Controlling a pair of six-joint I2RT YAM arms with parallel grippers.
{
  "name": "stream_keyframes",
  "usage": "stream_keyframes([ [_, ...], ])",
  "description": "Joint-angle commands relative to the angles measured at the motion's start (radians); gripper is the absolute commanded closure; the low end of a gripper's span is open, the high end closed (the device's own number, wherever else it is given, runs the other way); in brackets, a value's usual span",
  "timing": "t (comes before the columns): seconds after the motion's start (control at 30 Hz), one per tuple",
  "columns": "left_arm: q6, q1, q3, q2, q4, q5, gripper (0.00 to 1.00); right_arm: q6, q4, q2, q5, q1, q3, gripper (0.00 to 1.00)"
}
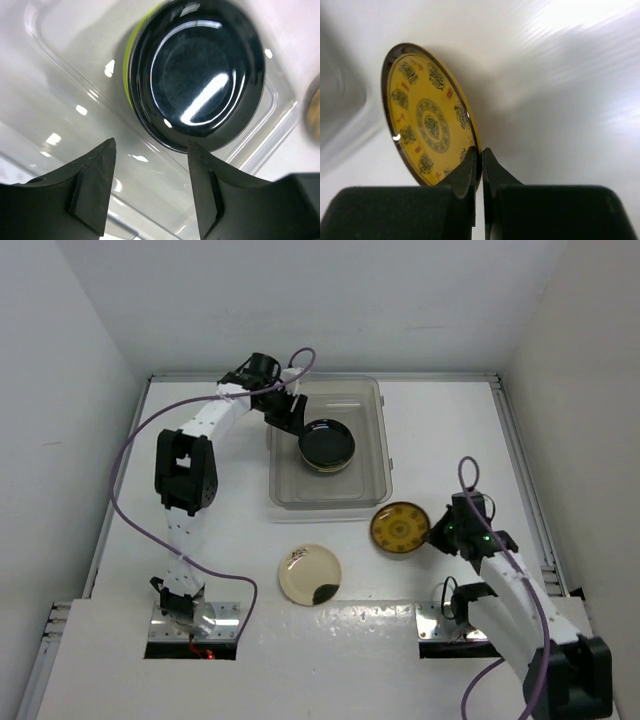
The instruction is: Place the plates into the plastic bin on the countertop
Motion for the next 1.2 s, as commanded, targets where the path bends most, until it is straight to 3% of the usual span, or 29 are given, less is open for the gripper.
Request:
stream_keyframes([
  [0.0,0.025,0.004,0.102,-0.057,-0.023,-0.012,0.38,0.025,-0.266,-0.111,0.358,-0.07,0.11,1.0],
  [0.1,0.025,0.039,0.148,-0.109,-0.023,0.022,0.37,-0.036,-0.197,-0.103,0.47,-0.145,0.226,1.0],
  [0.2,0.036,0.088,0.148,-0.176,-0.023,0.033,0.36,-0.14,-0.044,-0.034,0.472,-0.13,0.389,1.0],
  [0.33,0.047,0.188,0.07,-0.262,-0.023,0.011,0.35,-0.245,0.056,0.274,0.469,-0.012,0.762,1.0],
  [0.37,0.057,0.212,0.027,-0.276,-0.023,-0.001,0.35,-0.288,0.102,0.351,0.45,0.064,0.801,1.0],
  [0.5,0.057,0.373,-0.104,-0.342,-0.023,-0.021,0.35,-0.276,0.223,0.577,0.247,0.171,0.993,1.0],
  [0.53,0.057,0.399,-0.131,-0.369,-0.023,-0.021,0.35,-0.271,0.22,0.708,0.196,0.195,1.022,1.0],
  [0.6,0.067,0.467,-0.206,-0.396,-0.023,-0.033,0.35,-0.253,0.184,0.791,0.145,0.227,1.152,1.0],
  [0.63,0.076,0.487,-0.23,-0.41,-0.023,-0.033,0.35,-0.247,0.178,0.9,0.122,0.238,1.176,1.0],
  [0.77,0.099,0.564,-0.315,-0.456,-0.023,-0.021,0.35,-0.181,0.171,1.043,0.041,0.234,1.285,1.0],
  [0.97,0.108,0.633,-0.341,-0.469,-0.023,0.025,0.35,-0.147,0.148,1.114,-0.033,0.235,1.29,0.97],
  [1.0,0.108,0.633,-0.341,-0.469,-0.023,0.025,0.35,-0.145,0.145,1.117,-0.038,0.237,1.28,0.78],
  [1.1,0.108,0.642,-0.332,-0.46,-0.023,0.036,0.35,-0.174,0.13,1.145,-0.156,0.231,1.336,0.38],
  [1.13,0.108,0.642,-0.323,-0.46,-0.023,0.045,0.35,-0.241,0.033,1.16,-0.166,0.241,1.366,0.15],
  [1.17,0.108,0.642,-0.323,-0.46,-0.023,0.045,0.35,-0.274,-0.008,1.16,-0.165,0.252,1.395,0.04],
])
